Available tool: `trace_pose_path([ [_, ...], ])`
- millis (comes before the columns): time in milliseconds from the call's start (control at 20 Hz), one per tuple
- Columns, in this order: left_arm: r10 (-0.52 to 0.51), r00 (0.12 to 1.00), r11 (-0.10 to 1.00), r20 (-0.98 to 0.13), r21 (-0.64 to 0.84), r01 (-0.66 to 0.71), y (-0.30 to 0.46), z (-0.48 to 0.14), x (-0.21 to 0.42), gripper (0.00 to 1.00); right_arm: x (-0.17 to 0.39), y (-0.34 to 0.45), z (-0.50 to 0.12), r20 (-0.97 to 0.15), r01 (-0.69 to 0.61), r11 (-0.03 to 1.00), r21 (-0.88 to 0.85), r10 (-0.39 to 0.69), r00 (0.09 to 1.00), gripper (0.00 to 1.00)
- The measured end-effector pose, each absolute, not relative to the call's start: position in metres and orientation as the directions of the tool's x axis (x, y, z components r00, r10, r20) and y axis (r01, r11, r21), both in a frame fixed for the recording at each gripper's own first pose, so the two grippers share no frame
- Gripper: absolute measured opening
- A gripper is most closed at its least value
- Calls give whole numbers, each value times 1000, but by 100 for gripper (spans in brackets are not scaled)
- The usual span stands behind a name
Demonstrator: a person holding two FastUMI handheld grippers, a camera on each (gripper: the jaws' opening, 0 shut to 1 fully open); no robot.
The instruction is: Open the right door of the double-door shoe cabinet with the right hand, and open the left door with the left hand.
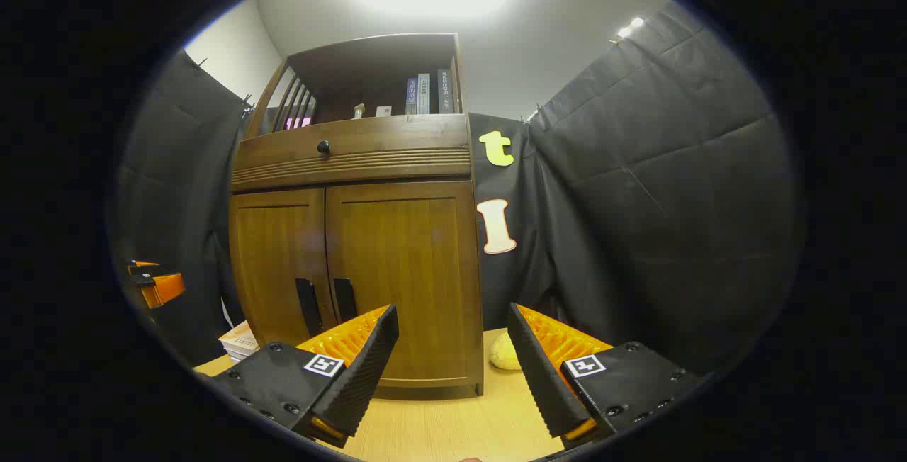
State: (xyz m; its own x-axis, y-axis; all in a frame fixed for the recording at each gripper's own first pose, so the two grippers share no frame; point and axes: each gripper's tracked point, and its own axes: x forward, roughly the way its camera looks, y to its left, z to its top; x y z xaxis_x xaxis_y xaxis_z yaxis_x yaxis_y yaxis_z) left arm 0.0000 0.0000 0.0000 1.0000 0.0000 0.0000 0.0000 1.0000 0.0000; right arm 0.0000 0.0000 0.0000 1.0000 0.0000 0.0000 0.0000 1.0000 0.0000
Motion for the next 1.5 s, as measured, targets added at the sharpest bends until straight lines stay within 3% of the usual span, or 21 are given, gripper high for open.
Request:
trace_pose_path([
  [200, 7, 1000, 1000, 10, 8, -7, 3, 5, -2, 89, -1, 4, -1, 7, -13, 1000, -8, 13, 1000, 93],
  [900, 25, 1000, 999, 6, 19, -26, 5, 2, -8, 89, 3, 19, -11, 2, -55, 998, -21, 55, 999, 95],
  [1250, 76, 997, 997, 2, 8, -76, 10, 1, -7, 89, 37, 47, -9, 11, -105, 994, 13, 105, 994, 98],
  [1500, 132, 991, 991, -3, 18, -132, 15, 0, -5, 89, 73, 77, -16, 18, -163, 986, 30, 162, 987, 93],
])
